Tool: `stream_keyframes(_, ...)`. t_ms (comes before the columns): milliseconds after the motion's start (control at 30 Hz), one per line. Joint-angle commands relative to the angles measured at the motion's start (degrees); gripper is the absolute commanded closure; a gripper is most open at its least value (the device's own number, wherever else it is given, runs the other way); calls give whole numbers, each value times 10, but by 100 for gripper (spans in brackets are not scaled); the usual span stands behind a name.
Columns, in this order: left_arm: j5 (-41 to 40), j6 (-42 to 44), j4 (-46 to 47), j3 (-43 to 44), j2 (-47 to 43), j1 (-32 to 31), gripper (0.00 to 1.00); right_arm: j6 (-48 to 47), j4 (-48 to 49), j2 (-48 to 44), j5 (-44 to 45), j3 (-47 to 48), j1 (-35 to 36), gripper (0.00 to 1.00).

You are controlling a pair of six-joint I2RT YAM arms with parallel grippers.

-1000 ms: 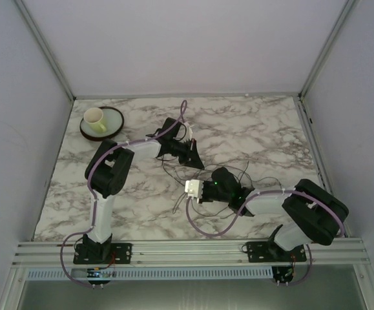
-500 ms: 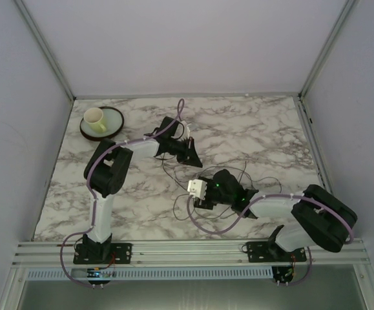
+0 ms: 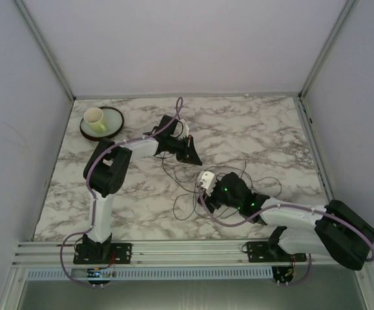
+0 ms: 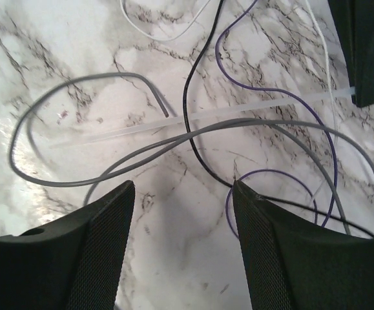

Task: Zip-tie the wires
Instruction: Adjust the cable at the center of the board.

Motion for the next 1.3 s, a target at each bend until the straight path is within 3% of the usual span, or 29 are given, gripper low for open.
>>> stream_keyframes(0, 5, -1, 9, 19, 7, 3, 100, 154, -22, -63, 21, -4, 7, 38)
stream_keyframes(100, 2, 0, 9, 17, 5, 3, 100, 238, -37, -101, 38, -6, 7, 38)
stream_keyframes(267, -9, 0, 13, 8, 0, 2, 100, 297, -83, -104, 16, 32, 3, 36)
stream_keyframes(667, -19, -42, 70, -24, -7, -1, 100, 299, -196, 111, -109, 166, -9, 35)
stream_keyframes(867, -21, -45, 70, -20, -7, -2, 100, 297, -203, 142, -144, 171, -5, 36)
stream_keyframes(1100, -25, -49, 74, -20, -6, -3, 100, 300, -210, 136, -179, 179, 3, 53)
stream_keyframes(1267, -29, -64, 92, -28, -12, -3, 100, 297, -208, 152, -185, 211, 3, 78)
